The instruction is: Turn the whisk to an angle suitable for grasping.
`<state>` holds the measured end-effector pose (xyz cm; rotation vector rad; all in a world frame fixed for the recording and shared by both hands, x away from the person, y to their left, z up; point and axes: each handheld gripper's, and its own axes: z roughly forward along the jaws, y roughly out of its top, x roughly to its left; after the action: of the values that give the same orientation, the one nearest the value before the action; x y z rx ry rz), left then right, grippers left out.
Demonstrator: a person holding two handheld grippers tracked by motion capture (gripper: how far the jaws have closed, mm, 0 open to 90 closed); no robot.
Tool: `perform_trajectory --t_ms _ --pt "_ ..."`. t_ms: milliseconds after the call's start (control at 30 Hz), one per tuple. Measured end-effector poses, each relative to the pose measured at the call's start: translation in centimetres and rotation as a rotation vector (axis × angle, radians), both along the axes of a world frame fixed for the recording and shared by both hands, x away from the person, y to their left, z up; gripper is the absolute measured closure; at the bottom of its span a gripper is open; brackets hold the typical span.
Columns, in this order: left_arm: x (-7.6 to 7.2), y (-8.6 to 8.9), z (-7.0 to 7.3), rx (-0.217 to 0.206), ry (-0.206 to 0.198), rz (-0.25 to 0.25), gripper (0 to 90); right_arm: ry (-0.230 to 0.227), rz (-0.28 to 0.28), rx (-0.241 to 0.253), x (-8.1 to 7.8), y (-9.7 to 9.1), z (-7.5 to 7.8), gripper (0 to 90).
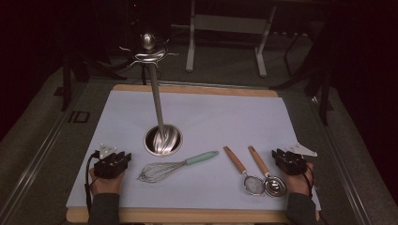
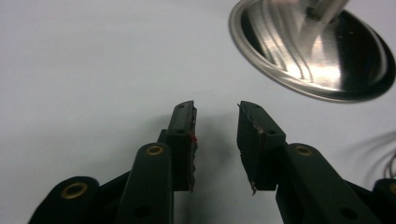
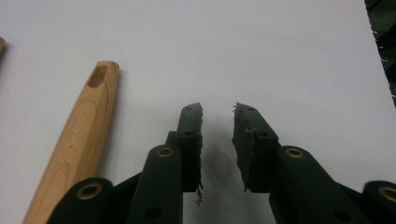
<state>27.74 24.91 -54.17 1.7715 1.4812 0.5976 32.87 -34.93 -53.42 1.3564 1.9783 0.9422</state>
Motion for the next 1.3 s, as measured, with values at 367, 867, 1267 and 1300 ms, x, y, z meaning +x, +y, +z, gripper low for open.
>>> perform_trajectory --t_ms 367,867,1267,1300 --pt "-0.3 -0.9 0.1 0.057 -0.024 -0.096 67.2 0.015 0.001 0.009 0.0 0.1 0.1 74.7" --pt "-0.2 -0.8 0.2 0.031 -0.040 -0.143 81.0 0.094 0.121 0.034 -1.2 2.9 2.3 89.7" --pt "-0.3 -0.8 0.2 0.032 -0.037 -0.159 89.7 0.086 0.268 0.032 -2.5 9.0 5.2 90.0" --pt "-0.3 -0.8 0.2 0.036 -0.038 -0.164 89.7 0.093 0.277 0.035 -2.5 9.5 5.4 90.0"
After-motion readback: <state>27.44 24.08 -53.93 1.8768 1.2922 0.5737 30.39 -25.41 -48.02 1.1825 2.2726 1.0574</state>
